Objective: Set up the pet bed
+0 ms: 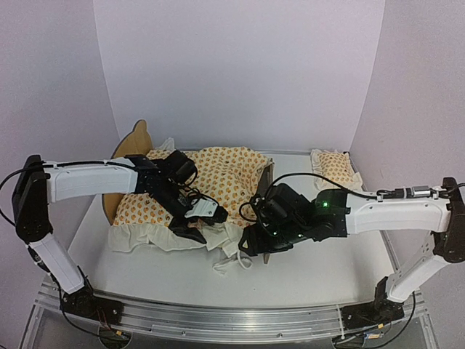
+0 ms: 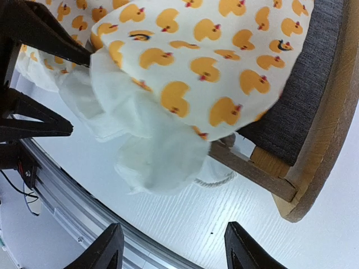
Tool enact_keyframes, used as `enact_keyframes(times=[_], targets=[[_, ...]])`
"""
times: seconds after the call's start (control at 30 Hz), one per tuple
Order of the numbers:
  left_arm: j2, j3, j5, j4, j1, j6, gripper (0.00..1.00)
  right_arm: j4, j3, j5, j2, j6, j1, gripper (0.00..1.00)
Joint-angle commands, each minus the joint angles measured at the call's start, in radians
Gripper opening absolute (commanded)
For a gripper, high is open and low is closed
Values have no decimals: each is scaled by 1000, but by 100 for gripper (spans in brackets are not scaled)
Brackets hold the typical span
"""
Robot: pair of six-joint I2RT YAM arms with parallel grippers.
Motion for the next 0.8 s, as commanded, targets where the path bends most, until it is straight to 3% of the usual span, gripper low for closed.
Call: enact_keyframes(times=[0.0,0.17,0.37,0.5,0.6,0.77], targets=[[75,-1,-93,58,6,-10,59,133,-41,20,-19,56,-5,61],[145,-5,-108,68,-3,-6,58,278,-132,-3,-19,92,1,61],[179,-54,-104,74,-37,-13,47,338,-175,18,-12,92,0,61],[227,-28,-124,88,-40,-60,26,347,-158,16,19,71,-1,61],[253,-5,-143,92,-40,-93,1,423,-169,-24,27,25,1,61],[253,120,-134,67,-39,-274,0,605,-244,-26,-30,-70,10,55]])
